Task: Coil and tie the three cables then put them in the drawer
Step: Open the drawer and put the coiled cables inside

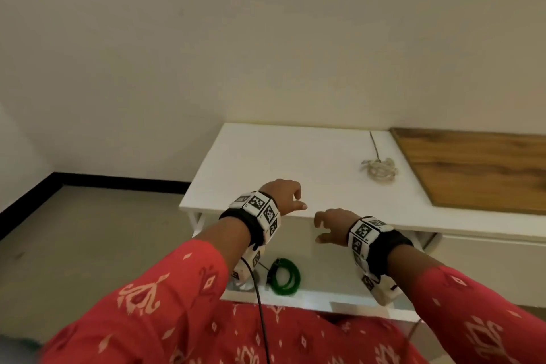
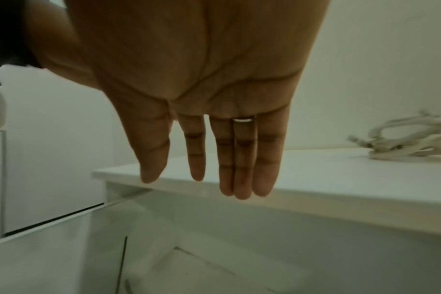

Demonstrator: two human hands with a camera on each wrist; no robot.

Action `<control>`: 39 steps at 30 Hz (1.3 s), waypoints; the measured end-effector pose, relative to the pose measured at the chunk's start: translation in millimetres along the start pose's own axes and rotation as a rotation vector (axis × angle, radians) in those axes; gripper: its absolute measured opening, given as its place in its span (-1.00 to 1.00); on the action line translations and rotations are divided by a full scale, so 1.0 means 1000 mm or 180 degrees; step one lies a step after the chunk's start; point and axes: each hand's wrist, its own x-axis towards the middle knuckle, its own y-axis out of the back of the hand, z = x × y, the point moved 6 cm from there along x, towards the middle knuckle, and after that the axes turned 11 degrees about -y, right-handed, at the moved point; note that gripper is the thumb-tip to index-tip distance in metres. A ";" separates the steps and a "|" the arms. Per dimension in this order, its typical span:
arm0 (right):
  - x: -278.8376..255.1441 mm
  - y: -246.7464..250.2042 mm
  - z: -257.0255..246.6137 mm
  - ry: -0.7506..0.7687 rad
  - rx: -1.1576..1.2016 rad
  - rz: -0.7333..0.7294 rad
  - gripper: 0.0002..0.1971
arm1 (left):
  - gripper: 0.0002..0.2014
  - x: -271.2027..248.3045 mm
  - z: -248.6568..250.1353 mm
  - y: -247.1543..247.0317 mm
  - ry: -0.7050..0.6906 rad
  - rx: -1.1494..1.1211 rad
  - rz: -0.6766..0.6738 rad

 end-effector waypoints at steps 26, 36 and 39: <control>0.105 0.054 0.134 -0.1574 0.0939 0.0533 -0.33 | -0.61 0.060 -0.007 -0.061 -0.0409 0.0699 0.0337; 0.072 0.055 0.122 -0.1463 0.0925 0.0831 -0.60 | -0.61 0.035 -0.004 -0.064 -0.0423 0.0797 0.0241; 0.046 0.056 0.104 -0.1240 0.0922 0.0806 -0.58 | -0.61 0.017 0.000 -0.058 -0.0452 0.0801 0.0237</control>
